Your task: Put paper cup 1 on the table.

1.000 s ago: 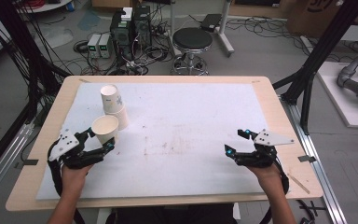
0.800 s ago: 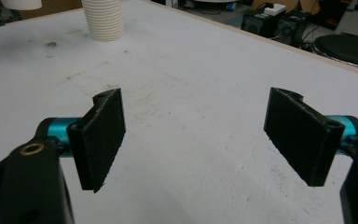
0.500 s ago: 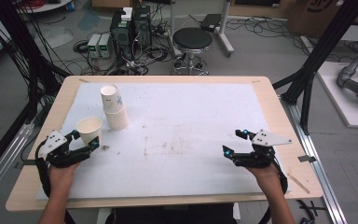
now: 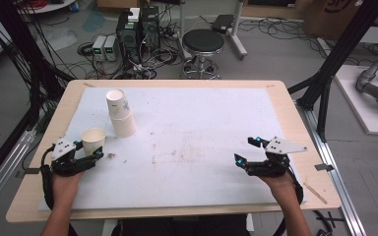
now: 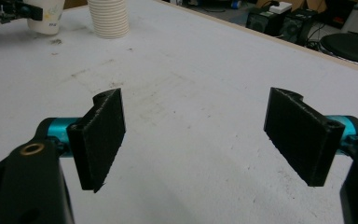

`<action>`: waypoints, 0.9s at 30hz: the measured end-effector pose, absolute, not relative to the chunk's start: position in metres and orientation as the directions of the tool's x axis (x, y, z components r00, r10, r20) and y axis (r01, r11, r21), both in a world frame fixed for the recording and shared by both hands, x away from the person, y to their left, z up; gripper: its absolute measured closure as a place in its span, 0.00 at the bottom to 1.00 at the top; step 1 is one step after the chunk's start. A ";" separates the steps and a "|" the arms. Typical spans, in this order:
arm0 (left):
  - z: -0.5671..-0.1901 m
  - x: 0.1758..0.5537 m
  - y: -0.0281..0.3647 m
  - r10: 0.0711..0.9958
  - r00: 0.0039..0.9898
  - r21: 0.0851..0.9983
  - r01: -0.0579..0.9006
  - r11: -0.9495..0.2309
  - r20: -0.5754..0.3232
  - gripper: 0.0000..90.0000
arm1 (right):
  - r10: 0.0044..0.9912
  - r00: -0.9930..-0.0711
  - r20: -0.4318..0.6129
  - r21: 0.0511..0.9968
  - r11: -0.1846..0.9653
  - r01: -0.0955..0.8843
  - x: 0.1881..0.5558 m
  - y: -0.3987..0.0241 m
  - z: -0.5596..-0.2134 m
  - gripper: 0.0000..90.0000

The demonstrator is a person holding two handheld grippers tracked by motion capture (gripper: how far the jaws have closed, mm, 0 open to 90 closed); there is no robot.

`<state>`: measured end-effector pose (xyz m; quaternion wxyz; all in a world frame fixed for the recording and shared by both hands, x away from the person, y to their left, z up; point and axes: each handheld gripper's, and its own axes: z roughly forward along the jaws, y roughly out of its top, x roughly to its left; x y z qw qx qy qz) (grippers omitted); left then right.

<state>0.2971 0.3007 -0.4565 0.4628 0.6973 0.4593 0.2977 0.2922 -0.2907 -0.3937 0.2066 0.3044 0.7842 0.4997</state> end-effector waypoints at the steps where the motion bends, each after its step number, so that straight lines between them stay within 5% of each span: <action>1: -0.457 0.297 0.300 0.916 0.401 0.912 0.378 -0.159 -0.006 0.34 | 0.684 -0.729 -0.016 0.909 0.314 0.274 0.292 -0.291 -0.394 0.23; 18: -0.457 0.284 0.305 0.926 0.375 0.870 0.471 -0.142 -0.051 0.33 | 0.683 -0.730 -0.024 0.910 0.317 0.267 0.292 -0.292 -0.393 0.23; 27: -0.455 0.279 0.311 0.913 0.398 0.897 0.430 -0.102 -0.087 0.18 | 0.677 -0.735 -0.022 0.909 0.320 0.267 0.292 -0.291 -0.393 0.23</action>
